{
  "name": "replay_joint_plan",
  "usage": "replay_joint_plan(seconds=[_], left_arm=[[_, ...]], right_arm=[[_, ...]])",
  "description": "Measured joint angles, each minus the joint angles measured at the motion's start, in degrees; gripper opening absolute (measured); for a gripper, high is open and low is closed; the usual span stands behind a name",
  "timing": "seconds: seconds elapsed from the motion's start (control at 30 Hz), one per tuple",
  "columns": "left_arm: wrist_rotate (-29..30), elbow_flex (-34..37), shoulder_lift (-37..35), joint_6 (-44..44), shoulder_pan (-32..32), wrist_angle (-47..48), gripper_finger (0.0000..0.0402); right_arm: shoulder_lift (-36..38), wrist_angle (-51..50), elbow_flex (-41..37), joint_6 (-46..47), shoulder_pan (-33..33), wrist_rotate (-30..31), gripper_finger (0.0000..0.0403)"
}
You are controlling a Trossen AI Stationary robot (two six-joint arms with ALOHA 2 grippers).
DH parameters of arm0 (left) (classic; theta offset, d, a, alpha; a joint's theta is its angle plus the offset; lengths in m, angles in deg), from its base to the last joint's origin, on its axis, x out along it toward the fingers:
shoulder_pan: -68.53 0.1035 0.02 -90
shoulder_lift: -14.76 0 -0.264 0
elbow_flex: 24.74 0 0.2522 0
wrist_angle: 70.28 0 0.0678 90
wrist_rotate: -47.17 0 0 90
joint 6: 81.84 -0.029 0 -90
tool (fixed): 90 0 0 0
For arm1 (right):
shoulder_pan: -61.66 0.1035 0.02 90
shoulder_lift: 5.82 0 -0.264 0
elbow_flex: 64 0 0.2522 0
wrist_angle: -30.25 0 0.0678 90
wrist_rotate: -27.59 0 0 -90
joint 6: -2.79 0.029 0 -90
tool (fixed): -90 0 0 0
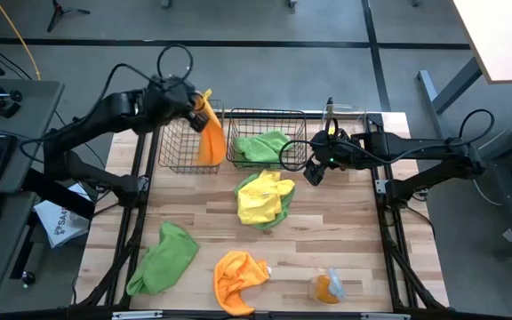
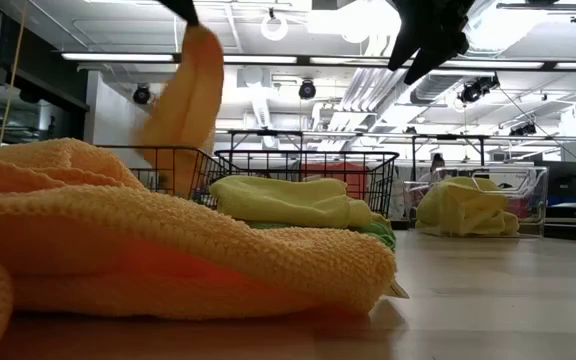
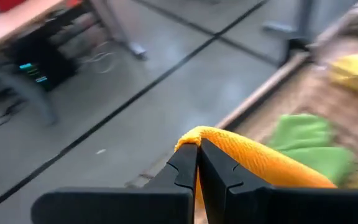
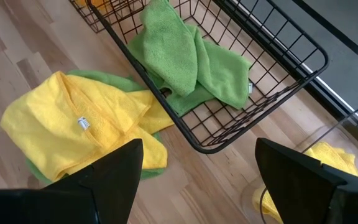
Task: Sort microfiber towel by color & place in baskets
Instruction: Put the left orange microfiber towel into the brown wire basket
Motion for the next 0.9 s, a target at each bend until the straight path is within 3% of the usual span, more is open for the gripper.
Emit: replay_joint_plan(seconds=[0.27,0.63,0.77,0.9], left_arm=[[1.2,4.5,-1.8,2.2,11.6,5.6,0.0000],[-14.6,28.9,-3.6,8.1,14.9,-6.3,0.0000],[-18.6,31.2,-3.6,8.0,15.0,-7.6,0.0008],[-21.1,29.1,-3.6,5.3,15.0,-7.4,0.0043]], right_arm=[[0.0,0.0,0.0,0.0,0.0,0.1,0.0307],[0.0,0.0,0.0,0.0,0.0,0.9,0.0307],[0.0,0.0,0.0,0.0,0.0,0.9,0.0307],[0.0,0.0,0.0,0.0,0.0,1.9,0.0307]])
